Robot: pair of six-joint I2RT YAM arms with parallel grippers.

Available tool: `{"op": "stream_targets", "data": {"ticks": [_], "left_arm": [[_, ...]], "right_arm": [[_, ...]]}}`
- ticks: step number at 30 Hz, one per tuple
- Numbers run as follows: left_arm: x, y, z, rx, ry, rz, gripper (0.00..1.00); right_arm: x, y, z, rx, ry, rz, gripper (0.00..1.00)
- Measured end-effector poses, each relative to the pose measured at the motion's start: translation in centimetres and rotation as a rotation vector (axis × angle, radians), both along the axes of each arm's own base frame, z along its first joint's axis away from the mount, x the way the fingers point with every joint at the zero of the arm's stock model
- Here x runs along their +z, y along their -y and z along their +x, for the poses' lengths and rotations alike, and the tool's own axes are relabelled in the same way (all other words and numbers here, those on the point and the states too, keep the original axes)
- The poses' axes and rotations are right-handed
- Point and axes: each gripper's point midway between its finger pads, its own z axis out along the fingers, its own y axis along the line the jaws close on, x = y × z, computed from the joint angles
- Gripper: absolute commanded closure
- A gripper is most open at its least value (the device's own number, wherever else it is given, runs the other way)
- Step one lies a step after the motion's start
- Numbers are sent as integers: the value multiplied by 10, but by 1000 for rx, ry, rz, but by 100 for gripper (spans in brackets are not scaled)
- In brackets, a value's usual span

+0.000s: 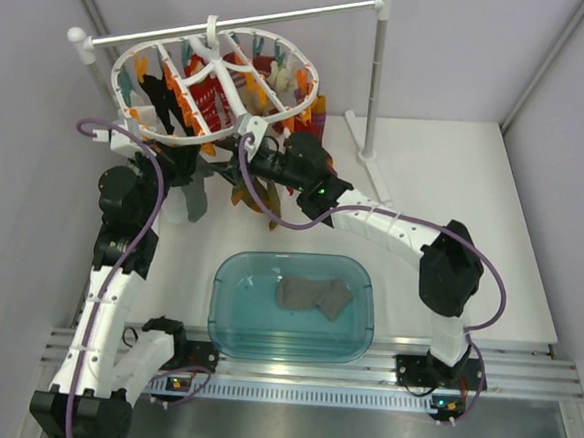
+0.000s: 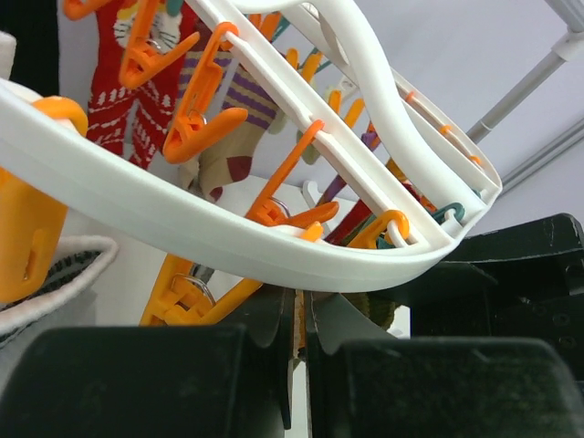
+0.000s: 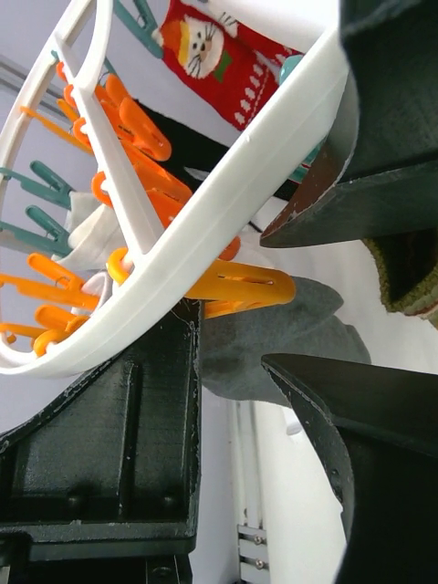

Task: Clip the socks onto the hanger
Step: Open the clamp at the hanger.

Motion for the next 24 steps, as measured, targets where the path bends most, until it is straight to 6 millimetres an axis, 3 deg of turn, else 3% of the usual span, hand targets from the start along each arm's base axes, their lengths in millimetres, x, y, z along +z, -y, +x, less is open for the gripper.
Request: {"op": "stream_targets", "data": {"ticks": [7, 10, 11, 13, 24], "left_arm": [[1, 4, -6, -23, -22, 3, 100], [-2, 5, -7, -33, -37, 3, 97], [-2, 6, -8, -36, -40, 4, 94], [-2, 5, -9, -33, -40, 3, 86], [-8, 15, -19, -93, -72, 5, 63]], "right_arm": [[4, -2, -2, 5, 3, 5, 60], [8, -3, -4, 7, 5, 11, 76], [9, -3, -4, 5, 2, 12, 88], [10, -3, -4, 3, -6, 14, 100], [3, -2, -2, -18, -40, 11, 100]]}}
